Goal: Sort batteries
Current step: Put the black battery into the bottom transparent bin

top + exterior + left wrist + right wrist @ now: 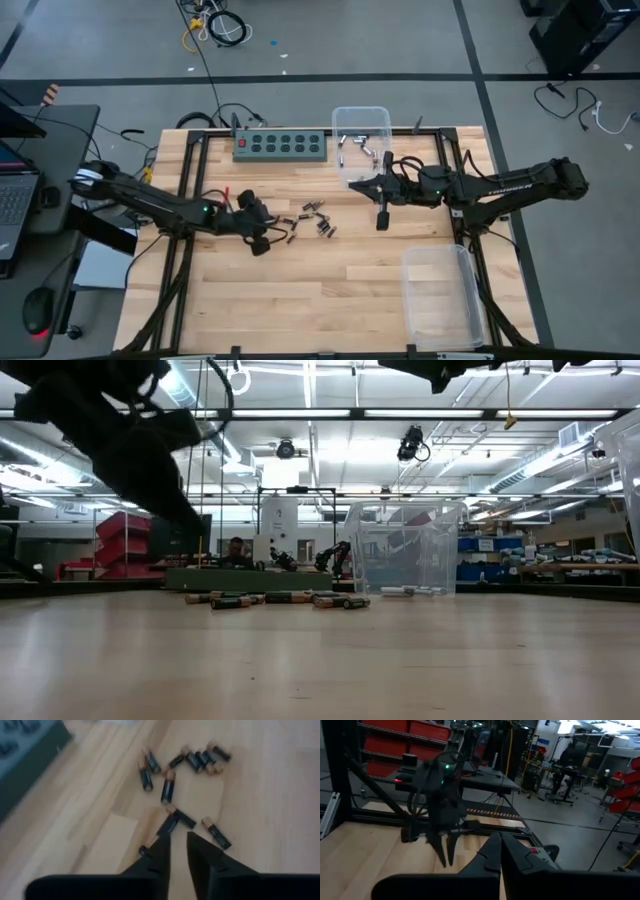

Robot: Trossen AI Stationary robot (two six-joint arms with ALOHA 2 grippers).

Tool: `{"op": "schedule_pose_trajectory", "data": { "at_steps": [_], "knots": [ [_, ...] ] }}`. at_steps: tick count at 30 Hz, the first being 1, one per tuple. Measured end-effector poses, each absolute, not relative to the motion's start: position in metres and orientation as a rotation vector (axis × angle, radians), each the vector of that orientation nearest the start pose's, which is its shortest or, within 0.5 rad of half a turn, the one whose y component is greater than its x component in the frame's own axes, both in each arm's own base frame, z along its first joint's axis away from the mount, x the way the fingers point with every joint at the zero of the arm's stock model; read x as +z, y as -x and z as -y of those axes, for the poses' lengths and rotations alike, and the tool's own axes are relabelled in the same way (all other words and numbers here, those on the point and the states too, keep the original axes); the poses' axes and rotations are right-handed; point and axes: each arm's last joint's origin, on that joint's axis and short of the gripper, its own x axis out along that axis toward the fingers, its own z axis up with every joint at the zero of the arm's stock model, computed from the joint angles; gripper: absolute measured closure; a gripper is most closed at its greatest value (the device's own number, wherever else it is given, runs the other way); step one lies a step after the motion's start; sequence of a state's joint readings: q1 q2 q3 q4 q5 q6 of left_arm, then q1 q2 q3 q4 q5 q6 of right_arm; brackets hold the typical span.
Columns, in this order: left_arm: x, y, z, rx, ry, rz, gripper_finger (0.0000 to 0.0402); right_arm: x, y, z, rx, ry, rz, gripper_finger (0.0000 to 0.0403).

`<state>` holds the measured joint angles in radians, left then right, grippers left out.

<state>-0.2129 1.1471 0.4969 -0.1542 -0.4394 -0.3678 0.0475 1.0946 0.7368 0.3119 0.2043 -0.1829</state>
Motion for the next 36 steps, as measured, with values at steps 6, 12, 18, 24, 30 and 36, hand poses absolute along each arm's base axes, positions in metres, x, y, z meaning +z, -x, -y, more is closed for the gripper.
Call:
{"op": "schedule_pose_trajectory", "data": {
  "at_steps": [6,12,18,24,30,36],
  "knots": [
    [0.151,-0.209,0.037,0.378,0.110,-0.816,0.0251,0.303,-0.245,-0.007,-0.148,0.165,-0.070,0.0403],
    [0.133,-0.214,0.037,0.406,0.043,-0.886,0.0188,0.301,-0.247,-0.010,-0.134,0.166,-0.078,0.0403],
    [0.119,-0.220,0.038,0.424,0.038,-0.905,0.0173,0.293,-0.253,-0.011,-0.131,0.166,-0.110,0.0403],
    [0.112,-0.223,0.039,0.461,0.067,-0.918,0.0173,0.285,-0.262,-0.009,-0.139,0.169,-0.136,0.0403],
    [0.110,-0.220,0.038,0.487,0.057,-0.945,0.0195,0.282,-0.264,-0.009,-0.139,0.183,-0.140,0.0403],
    [0.109,-0.217,0.036,0.516,0.023,-0.959,0.0261,0.283,-0.264,-0.009,-0.139,0.193,-0.135,0.0403]
  ]
}}
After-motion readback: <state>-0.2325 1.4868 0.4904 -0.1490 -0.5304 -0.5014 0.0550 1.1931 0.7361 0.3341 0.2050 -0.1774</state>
